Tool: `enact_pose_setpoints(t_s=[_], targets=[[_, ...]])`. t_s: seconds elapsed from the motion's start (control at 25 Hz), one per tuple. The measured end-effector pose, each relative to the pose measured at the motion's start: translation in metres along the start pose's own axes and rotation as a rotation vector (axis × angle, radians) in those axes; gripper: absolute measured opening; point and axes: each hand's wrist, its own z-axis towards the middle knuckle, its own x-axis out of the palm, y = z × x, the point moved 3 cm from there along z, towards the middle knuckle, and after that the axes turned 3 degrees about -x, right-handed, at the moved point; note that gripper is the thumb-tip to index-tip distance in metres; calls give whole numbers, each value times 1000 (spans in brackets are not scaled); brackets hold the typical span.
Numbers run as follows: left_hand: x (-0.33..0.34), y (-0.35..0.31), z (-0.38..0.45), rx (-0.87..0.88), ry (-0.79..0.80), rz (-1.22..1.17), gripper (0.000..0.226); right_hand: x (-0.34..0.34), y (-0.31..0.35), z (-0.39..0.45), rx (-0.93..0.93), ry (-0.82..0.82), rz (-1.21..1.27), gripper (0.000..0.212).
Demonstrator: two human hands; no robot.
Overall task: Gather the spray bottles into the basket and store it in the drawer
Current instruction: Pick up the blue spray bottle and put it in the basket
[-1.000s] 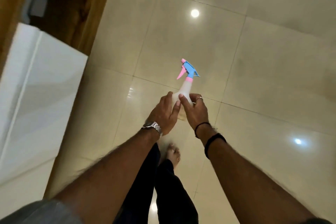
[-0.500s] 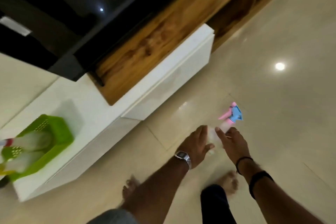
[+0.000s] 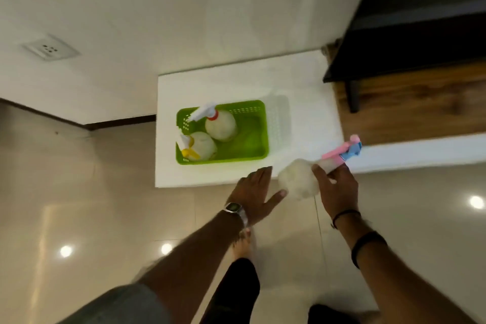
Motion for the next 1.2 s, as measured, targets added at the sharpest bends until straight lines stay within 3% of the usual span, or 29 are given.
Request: enact_pose_setpoints(t_s=[0.12,0.24,0.44,0.52,0.68,0.96,1.12,1.2], targets=[[-36,67,-1,-168,-60,-177,56,49,86,30,-202,36,-40,33],[-42,101,0,-321,-87,-391,54,87,140,46,-334,84,-95,36],[-16,113,10,-605,-146,-1000,56,136,129,43,-389,174,-291,35],[-5,109,14,-638,-172,-1114,55,141,108,39,-378,197,-364,38],[5,106,19,-638,-176,-1170,58,147,80,36,-431,290,-424,39],[11,122,18,-591,-71,-1097,64,163,74,32,-531,247,-482,38],[25,152,-2,-489,125,-724,68,157,65,21,-540,204,-481,57],[40,185,-24,-542,190,-558,61,146,57,11,-560,120,-542,73]])
